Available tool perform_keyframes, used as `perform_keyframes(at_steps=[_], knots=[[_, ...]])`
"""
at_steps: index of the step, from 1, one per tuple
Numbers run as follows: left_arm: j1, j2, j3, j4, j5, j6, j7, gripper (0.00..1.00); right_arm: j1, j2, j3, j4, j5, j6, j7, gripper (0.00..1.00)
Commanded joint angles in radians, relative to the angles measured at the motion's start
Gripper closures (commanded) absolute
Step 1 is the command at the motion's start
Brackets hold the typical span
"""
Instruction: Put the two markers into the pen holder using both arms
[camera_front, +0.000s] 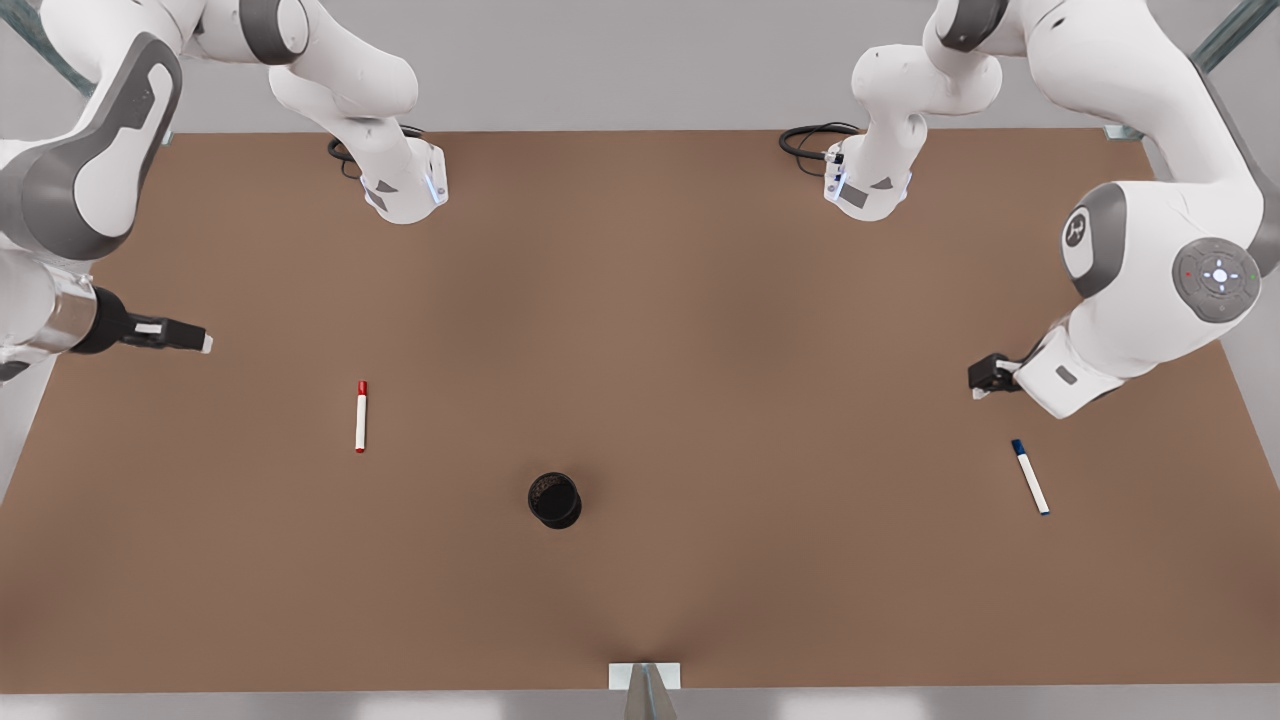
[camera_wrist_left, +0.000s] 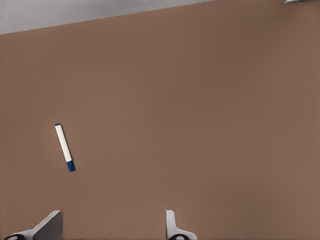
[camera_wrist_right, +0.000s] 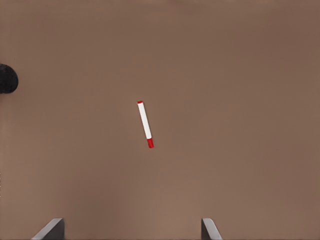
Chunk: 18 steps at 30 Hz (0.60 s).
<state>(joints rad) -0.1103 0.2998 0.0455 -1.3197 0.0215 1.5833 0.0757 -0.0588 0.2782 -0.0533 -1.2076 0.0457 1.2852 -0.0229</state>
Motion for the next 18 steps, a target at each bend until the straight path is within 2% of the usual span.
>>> perform_keyframes(at_steps=[1, 2, 4, 7, 8, 10, 12, 14, 18], knots=[[0.001, 0.005, 0.001, 0.002, 0.002, 0.052, 0.064, 0.0, 0.005, -0.045, 0.036, -0.061, -0.007, 0.29, 0.02, 0.0], [0.023, 0.022, 0.004, 0.01, 0.0, 0.053, 0.065, 0.0, 0.004, -0.051, 0.075, -0.058, -0.009, 0.27, 0.098, 0.0], [0.165, 0.084, 0.004, 0.014, -0.077, 0.121, 0.214, 0.0, 0.002, -0.008, 0.092, -0.061, -0.009, 0.275, 0.09, 0.0], [0.317, 0.255, 0.005, 0.014, -0.083, 0.346, 0.222, 0.0, 0.004, 0.163, 0.095, -0.064, -0.007, 0.381, 0.09, 0.0], [0.336, 0.289, 0.005, 0.011, -0.126, 0.388, 0.223, 0.0, 0.004, 0.211, 0.113, -0.076, -0.01, 0.437, 0.09, 0.0], [0.379, 0.361, 0.005, 0.008, -0.146, 0.472, 0.225, 0.0, 0.019, 0.205, 0.133, -0.277, -0.027, 0.654, 0.092, 0.0], [0.4, 0.413, 0.005, 0.007, -0.184, 0.543, 0.223, 0.0, 0.019, 0.196, 0.15, -0.368, -0.027, 0.691, 0.103, 0.0], [0.416, 0.469, 0.005, 0.005, -0.204, 0.615, 0.217, 0.0, 0.014, 0.197, 0.15, -0.477, -0.027, 0.83, 0.103, 0.0], [0.413, 0.542, 0.007, -0.01, -0.195, 0.658, 0.101, 0.0, -0.001, 0.272, 0.147, -0.495, -0.024, 0.922, 0.132, 0.0]])
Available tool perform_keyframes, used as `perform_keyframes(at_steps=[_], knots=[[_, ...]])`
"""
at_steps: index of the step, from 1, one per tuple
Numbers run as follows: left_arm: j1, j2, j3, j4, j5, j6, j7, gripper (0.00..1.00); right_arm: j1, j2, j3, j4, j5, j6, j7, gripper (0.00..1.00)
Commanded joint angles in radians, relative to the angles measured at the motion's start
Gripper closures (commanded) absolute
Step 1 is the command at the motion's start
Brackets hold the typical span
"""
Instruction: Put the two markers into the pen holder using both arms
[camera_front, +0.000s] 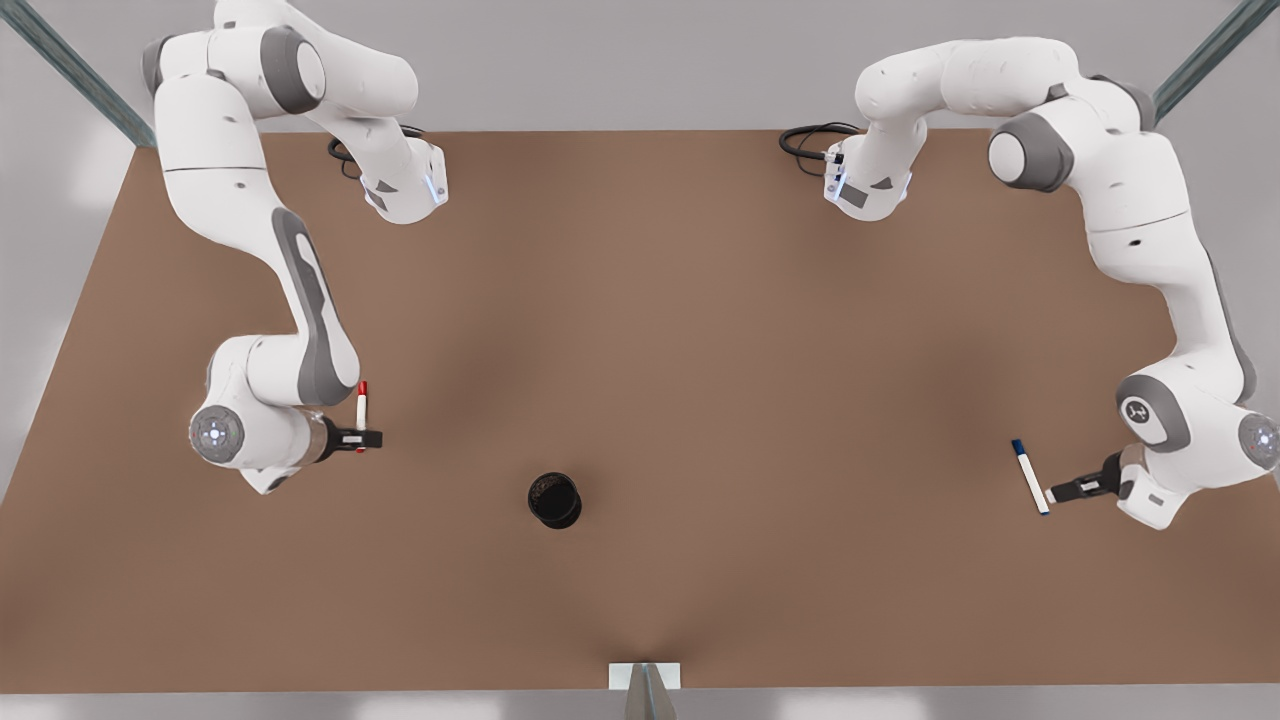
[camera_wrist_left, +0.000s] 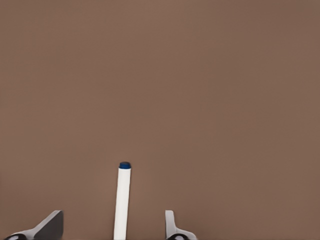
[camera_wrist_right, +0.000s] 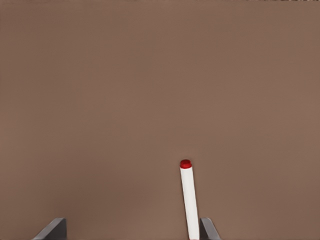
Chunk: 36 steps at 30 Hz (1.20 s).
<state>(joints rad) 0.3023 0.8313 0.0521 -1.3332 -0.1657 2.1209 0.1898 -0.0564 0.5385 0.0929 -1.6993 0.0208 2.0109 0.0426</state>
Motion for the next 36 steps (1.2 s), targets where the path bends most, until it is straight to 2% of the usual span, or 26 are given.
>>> perform_keyframes(at_steps=[1, 2, 3, 6, 8, 12, 14, 16, 21, 23, 25, 27, 29, 32, 36], knots=[[0.001, 0.023, 0.0, -0.032, -0.009, 0.174, -0.013, 0.0, -0.003, 0.031, -0.004, 0.0, -0.001, 0.201, 0.077, 0.0], [-0.005, 0.023, 0.0, -0.095, -0.009, 0.269, -0.012, 0.0, -0.003, 0.047, -0.009, 0.001, -0.004, 0.221, 0.086, 0.0], [-0.005, 0.028, 0.0, -0.101, -0.006, 0.28, -0.01, 0.0, -0.017, 0.073, -0.01, 0.01, -0.039, 0.255, 0.086, 0.0], [-0.017, 0.031, 0.0, -0.1, 0.066, 0.281, -0.018, 0.0, -0.007, 0.101, -0.01, 0.006, -0.07, 0.267, 0.098, 0.13], [-0.035, 0.029, 0.002, -0.1, 0.135, 0.28, -0.11, 0.0, -0.005, 0.109, -0.009, -0.003, -0.105, 0.284, 0.099, 0.16], [-0.041, 0.032, 0.0, -0.1, 0.169, 0.278, -0.161, 0.0, -0.028, 0.037, 0.002, -0.161, -0.114, 0.39, 0.083, 0.15], [-0.04, 0.038, 0.0, -0.1, 0.164, 0.278, -0.162, 0.01, -0.03, 0.023, 0.002, -0.183, -0.114, 0.39, 0.08, 0.15], [-0.038, 0.049, -0.001, -0.1, 0.164, 0.278, -0.162, 0.19, -0.03, 0.023, 0.002, -0.203, -0.114, 0.399, 0.08, 0.16], [-0.04, 0.068, -0.001, -0.1, 0.164, 0.278, -0.158, 0.28, -0.03, -0.006, 0.004, -0.27, -0.114, 0.434, 0.08, 0.21], [-0.038, 0.068, -0.001, -0.1, 0.164, 0.278, -0.158, 0.34, -0.037, -0.008, 0.004, -0.327, -0.114, 0.529, 0.08, 0.21], [-0.037, 0.068, -0.001, -0.1, 0.164, 0.278, -0.153, 0.4, -0.048, -0.005, 0.004, -0.327, -0.114, 0.531, 0.08, 0.21], [-0.037, 0.066, -0.001, -0.1, 0.164, 0.278, -0.153, 0.41, -0.048, -0.005, 0.004, -0.327, -0.114, 0.532, 0.08, 0.22], [-0.038, 0.063, -0.001, -0.098, 0.164, 0.278, -0.153, 0.42, -0.049, -0.005, 0.004, -0.327, -0.114, 0.532, 0.08, 0.28], [-0.037, 0.063, -0.001, -0.098, 0.164, 0.278, -0.151, 0.5, -0.048, -0.002, 0.004, -0.327, -0.114, 0.531, 0.08, 0.37], [-0.035, 0.063, -0.001, -0.1, 0.163, 0.28, -0.154, 0.58, -0.048, 0.006, 0.004, -0.327, -0.114, 0.531, 0.072, 0.4]])
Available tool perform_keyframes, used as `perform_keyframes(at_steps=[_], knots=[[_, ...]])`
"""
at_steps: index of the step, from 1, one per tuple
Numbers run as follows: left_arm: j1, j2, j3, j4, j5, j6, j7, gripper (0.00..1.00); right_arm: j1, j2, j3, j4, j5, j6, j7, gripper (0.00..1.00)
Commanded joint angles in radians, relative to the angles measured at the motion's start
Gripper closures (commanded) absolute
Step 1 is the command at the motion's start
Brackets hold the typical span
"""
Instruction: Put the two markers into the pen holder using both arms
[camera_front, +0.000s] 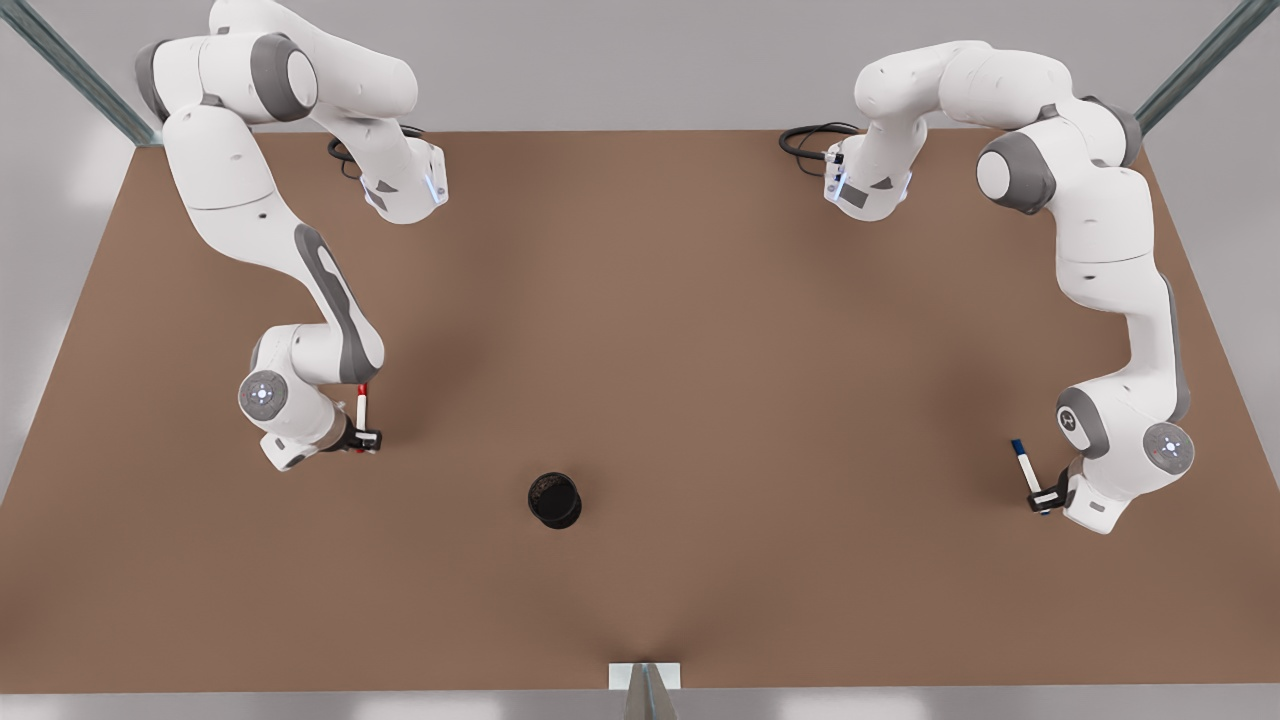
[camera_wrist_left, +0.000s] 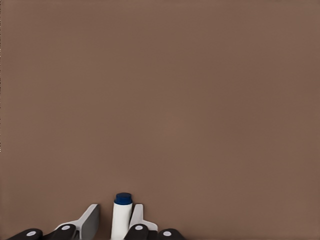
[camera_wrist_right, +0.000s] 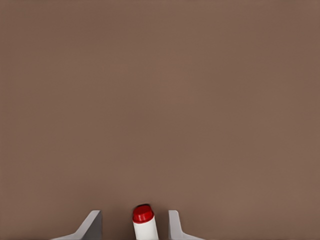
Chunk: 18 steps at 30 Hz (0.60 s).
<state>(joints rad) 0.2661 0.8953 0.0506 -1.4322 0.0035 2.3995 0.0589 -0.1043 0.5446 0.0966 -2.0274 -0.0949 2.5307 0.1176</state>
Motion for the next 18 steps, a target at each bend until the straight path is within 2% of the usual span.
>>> perform_keyframes(at_steps=[1, 3, 6, 7, 10, 13, 15, 16, 18], knots=[[0.001, -0.001, 0.0, 0.001, -0.007, 0.001, -0.024, 0.61, 0.0, 0.0, 0.0, 0.001, 0.001, 0.011, -0.006, 0.41], [0.001, -0.001, 0.0, 0.001, -0.005, 0.001, -0.021, 0.65, 0.0, 0.0, 0.0, -0.004, 0.001, 0.011, -0.006, 0.43], [0.002, -0.001, -0.001, 0.004, -0.066, 0.003, -0.024, 0.73, 0.0, 0.0, 0.0, -0.005, 0.001, 0.013, -0.006, 0.53], [-0.001, -0.001, 0.0, 0.004, -0.066, 0.001, -0.022, 0.79, 0.0, 0.0, 0.0, -0.005, 0.001, 0.013, -0.006, 0.57], [-0.001, -0.001, 0.0, 0.004, -0.066, 0.001, -0.022, 0.79, 0.0, 0.003, 0.0, -0.005, 0.001, 0.013, -0.006, 0.63], [-0.01, -0.026, -0.003, 0.01, -0.065, -0.016, -0.022, 0.79, 0.0, 0.005, 0.0, -0.005, 0.001, 0.011, -0.013, 0.63], [-0.09, -0.101, -0.006, 0.015, -0.066, -0.192, -0.024, 0.79, 0.0, 0.005, 0.0, -0.013, 0.001, 0.01, -0.03, 0.63], [-0.105, -0.159, -0.073, 0.016, -0.102, -0.318, -0.025, 0.79, 0.0, 0.005, 0.0, -0.014, 0.001, 0.008, -0.032, 0.63], [-0.107, -0.234, -0.257, 0.062, -0.183, -0.422, -0.036, 0.79, -0.001, 0.005, 0.0, -0.017, 0.001, 0.011, -0.032, 0.63]])
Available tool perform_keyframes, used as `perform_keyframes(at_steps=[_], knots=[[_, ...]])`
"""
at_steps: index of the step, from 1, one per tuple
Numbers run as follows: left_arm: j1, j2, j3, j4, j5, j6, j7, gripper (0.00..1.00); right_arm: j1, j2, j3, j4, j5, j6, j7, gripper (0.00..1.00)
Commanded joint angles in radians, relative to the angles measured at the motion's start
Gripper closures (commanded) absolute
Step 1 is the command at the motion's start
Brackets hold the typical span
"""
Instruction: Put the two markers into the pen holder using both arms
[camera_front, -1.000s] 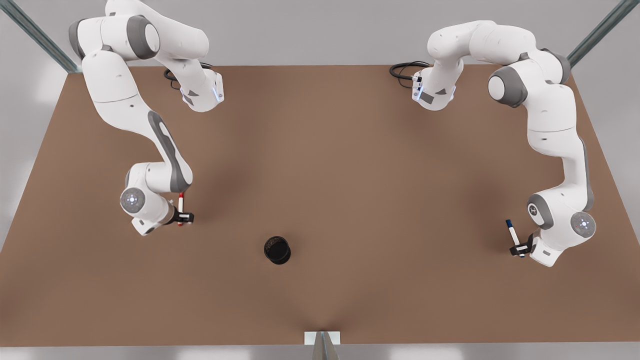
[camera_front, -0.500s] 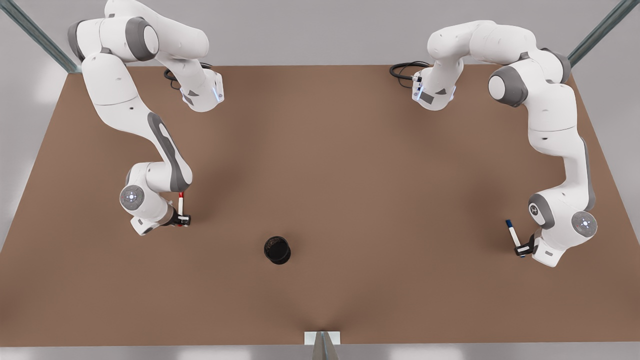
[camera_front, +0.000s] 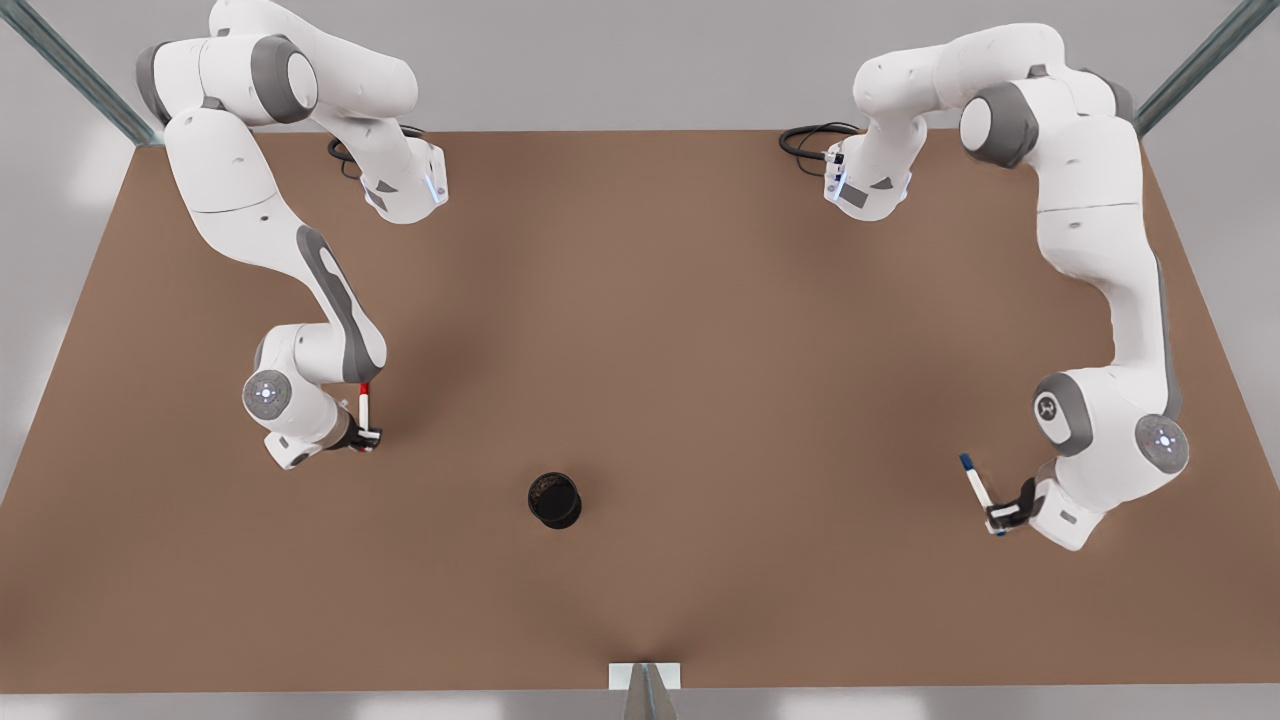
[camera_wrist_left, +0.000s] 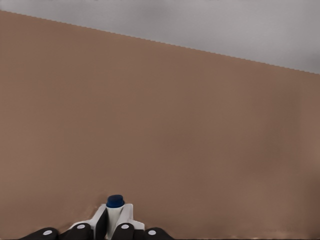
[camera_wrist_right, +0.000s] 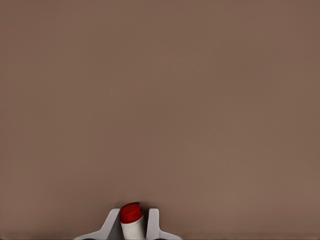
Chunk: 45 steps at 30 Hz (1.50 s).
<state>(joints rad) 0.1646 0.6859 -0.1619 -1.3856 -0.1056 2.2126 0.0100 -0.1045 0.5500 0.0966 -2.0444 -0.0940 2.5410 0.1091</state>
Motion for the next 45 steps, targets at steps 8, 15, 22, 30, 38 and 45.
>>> perform_keyframes(at_steps=[8, 15, 22, 30, 38, 45], knots=[[-0.499, 0.187, -0.235, 0.138, -0.068, 0.956, -0.173, 0.79, 0.0, -0.064, 0.0, 0.021, 0.0, -0.008, -0.048, 0.75], [-0.637, 0.27, -0.235, 0.266, -0.068, 1.274, -0.318, 0.79, 0.005, -0.159, 0.11, 0.251, 0.002, -0.275, -0.031, 0.77], [-0.8, 0.34, 0.065, 0.338, -0.06, 1.273, -0.315, 0.79, 0.019, -0.156, 0.19, 0.38, 0.004, -0.4, 0.038, 0.79], [-0.86, 0.366, 0.081, 0.338, -0.111, 1.273, -0.355, 0.79, 0.025, -0.142, 0.195, 0.414, 0.004, -0.397, 0.037, 0.79], [-0.904, 0.389, 0.148, 0.338, -0.105, 1.273, -0.351, 0.0, 0.016, -0.14, 0.192, 0.411, 0.004, -0.397, 0.024, 0.79], [-0.847, 0.354, 0.17, 0.315, -0.111, 1.271, -0.347, 0.0, 0.017, -0.136, 0.19, 0.411, 0.004, -0.398, 0.026, 0.79]])
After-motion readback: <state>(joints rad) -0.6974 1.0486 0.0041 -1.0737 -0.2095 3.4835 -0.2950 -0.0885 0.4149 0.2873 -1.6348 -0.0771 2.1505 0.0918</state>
